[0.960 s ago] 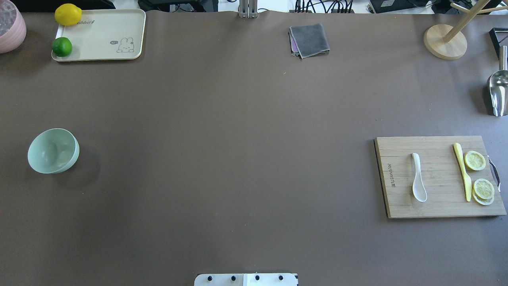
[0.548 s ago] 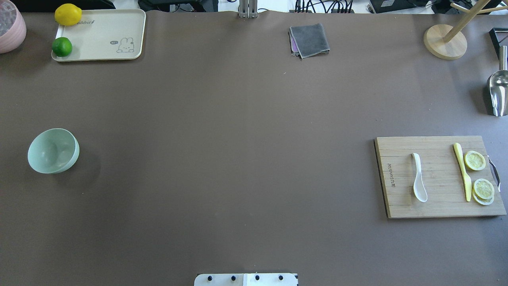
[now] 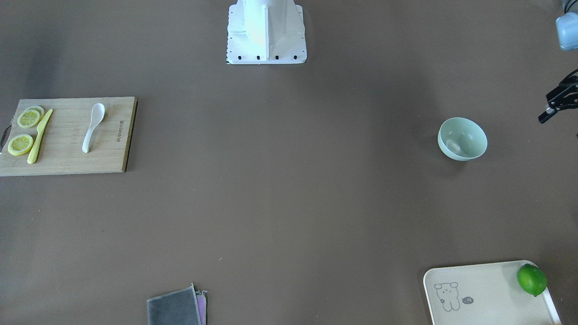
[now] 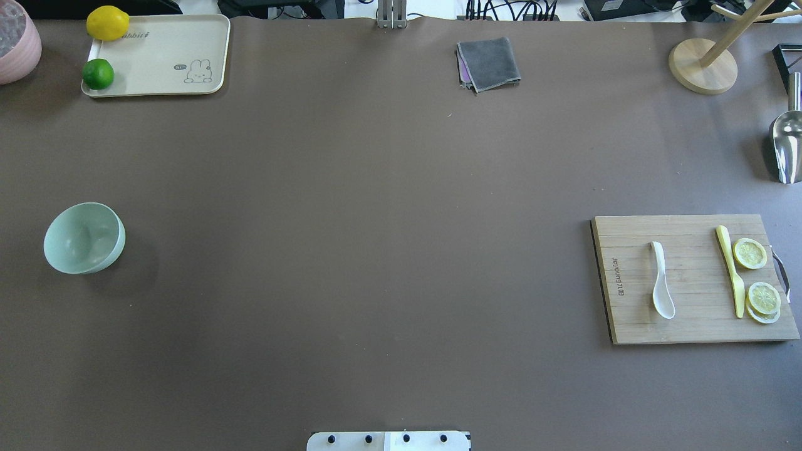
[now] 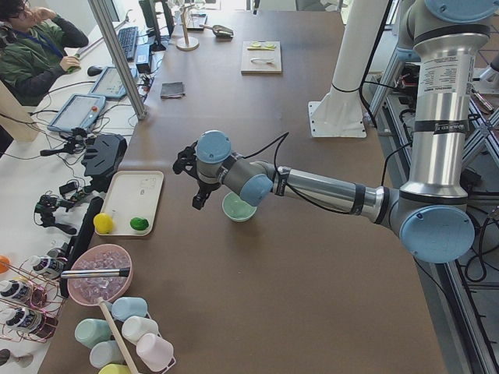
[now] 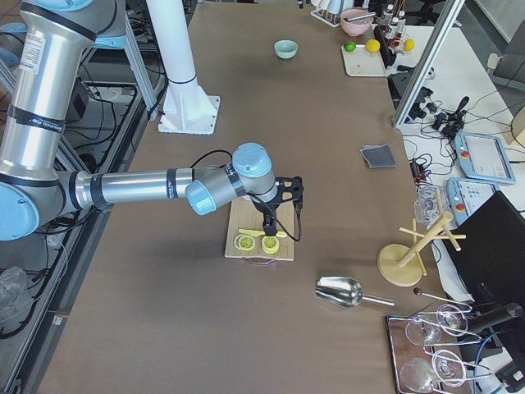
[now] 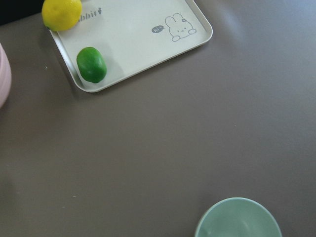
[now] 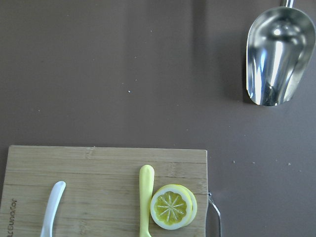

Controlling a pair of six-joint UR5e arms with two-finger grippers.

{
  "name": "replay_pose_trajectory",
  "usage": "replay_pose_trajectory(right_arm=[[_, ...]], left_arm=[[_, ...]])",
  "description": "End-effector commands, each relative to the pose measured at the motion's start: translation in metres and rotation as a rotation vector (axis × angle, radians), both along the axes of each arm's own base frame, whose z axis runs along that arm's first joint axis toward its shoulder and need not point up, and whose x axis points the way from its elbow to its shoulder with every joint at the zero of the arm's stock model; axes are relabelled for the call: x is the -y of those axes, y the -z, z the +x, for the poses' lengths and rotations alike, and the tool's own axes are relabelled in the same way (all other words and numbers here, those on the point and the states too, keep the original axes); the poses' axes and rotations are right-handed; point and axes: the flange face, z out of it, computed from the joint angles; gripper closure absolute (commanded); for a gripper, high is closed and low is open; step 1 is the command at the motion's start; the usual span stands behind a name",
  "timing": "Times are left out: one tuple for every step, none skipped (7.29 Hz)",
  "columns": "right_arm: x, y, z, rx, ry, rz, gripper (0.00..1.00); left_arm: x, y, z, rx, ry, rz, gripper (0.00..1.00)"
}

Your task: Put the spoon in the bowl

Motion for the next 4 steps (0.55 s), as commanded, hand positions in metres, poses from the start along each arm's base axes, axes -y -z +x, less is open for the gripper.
replay_pose_trajectory(right_arm=[[-0.005,0.008,-0.066,-0.017,-0.071,-0.081,0.03],[-0.008,0.012,-0.085,-0.037,-0.073,-0.084,0.03],[-0.011,0.014,-0.091,-0.036,-0.062,-0.080,0.02],[-0.011,0.017,-0.092,-0.033,-0.057,-0.076,0.01]], left_arm=[[-0.009,-0.035,0.047,0.015,-0.042,-0.062,0.01],[-0.022,-0.053,0.059,0.033,-0.068,-0.090,0.01],[-0.034,-0.063,0.070,0.054,-0.078,-0.080,0.01],[-0.042,-0.066,0.091,0.049,-0.054,-0.089,0.02]])
